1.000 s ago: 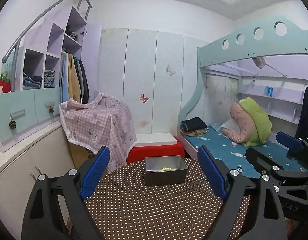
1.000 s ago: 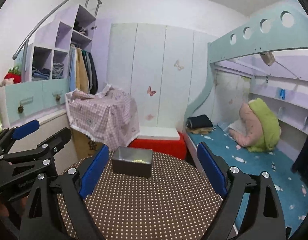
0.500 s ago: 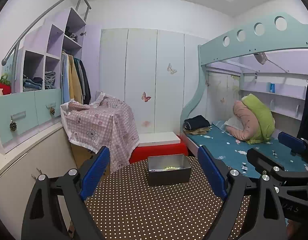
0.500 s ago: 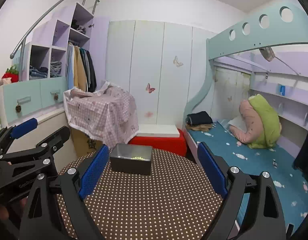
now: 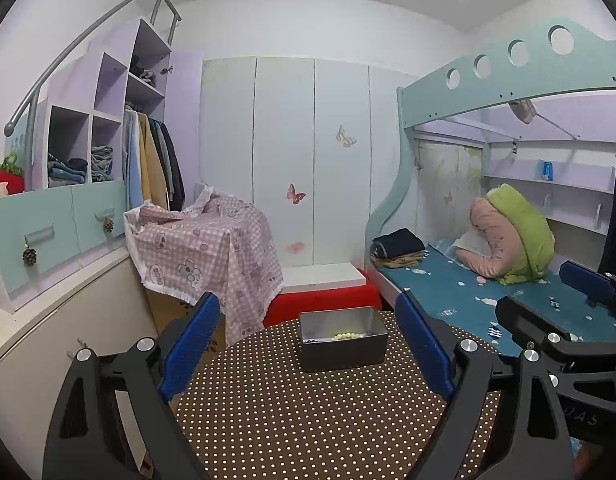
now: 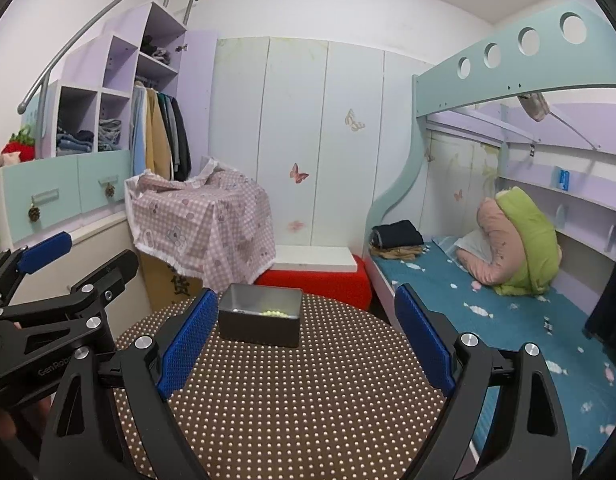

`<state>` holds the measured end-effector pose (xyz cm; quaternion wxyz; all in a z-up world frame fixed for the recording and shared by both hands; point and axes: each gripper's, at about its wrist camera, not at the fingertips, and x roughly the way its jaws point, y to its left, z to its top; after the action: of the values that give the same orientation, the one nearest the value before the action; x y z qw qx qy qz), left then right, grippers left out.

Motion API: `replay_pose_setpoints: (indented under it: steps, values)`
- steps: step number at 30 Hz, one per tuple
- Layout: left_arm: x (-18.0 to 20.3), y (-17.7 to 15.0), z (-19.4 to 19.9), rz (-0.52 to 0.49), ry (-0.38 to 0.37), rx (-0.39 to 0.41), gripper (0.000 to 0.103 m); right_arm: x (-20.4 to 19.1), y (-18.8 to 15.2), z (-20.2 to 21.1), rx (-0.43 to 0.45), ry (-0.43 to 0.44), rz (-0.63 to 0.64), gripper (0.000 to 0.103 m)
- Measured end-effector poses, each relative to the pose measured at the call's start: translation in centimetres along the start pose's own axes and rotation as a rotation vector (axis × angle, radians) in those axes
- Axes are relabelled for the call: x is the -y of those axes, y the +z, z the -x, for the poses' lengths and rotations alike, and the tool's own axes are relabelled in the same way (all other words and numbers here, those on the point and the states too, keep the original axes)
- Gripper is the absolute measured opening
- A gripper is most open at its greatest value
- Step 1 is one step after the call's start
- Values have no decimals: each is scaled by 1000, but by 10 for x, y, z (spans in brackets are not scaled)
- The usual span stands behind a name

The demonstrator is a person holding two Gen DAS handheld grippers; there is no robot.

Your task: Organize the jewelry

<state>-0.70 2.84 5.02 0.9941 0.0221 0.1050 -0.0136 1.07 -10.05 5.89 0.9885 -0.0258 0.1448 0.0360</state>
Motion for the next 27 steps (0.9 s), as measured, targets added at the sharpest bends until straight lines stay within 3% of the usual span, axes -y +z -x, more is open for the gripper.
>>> replay_pose_setpoints:
  steps: [12, 21, 27]
  values:
    - [0, -1, -1, 0, -2, -5, 87, -2, -1, 0, 0, -5, 1, 87]
    - [-6, -4, -5, 36, -43, -34, 87, -3, -1, 0, 1, -4, 1, 87]
    - [-2, -4, -1, -2, -12, 5, 87, -2, -4, 2, -1, -3, -2, 87]
